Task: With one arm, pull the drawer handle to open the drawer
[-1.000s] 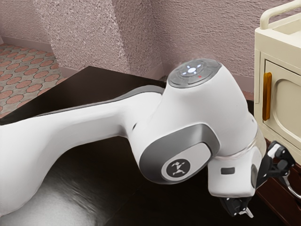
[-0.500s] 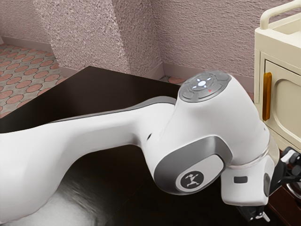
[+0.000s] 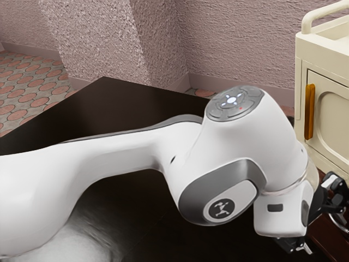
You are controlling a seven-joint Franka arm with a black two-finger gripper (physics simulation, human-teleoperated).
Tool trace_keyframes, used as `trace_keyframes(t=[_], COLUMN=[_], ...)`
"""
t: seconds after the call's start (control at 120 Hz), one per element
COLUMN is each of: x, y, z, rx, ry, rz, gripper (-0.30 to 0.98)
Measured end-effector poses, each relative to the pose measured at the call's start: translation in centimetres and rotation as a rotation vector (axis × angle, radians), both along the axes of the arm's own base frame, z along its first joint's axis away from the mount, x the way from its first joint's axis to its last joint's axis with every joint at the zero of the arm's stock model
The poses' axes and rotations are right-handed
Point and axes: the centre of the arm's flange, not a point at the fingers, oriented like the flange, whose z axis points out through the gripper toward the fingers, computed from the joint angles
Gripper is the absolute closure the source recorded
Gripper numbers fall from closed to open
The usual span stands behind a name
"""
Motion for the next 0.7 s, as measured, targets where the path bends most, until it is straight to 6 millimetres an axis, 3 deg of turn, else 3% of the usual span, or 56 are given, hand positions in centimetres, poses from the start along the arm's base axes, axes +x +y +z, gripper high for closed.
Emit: trace_keyframes(t=[0.317,0.7], x=[-1.7,-4.3], y=[1.4,2.6], z=[0.1,-0.6], rx=[0.018,0.038], ry=[0.006,0.026], rz=[0.006,0.006], gripper=[0.20,0.13])
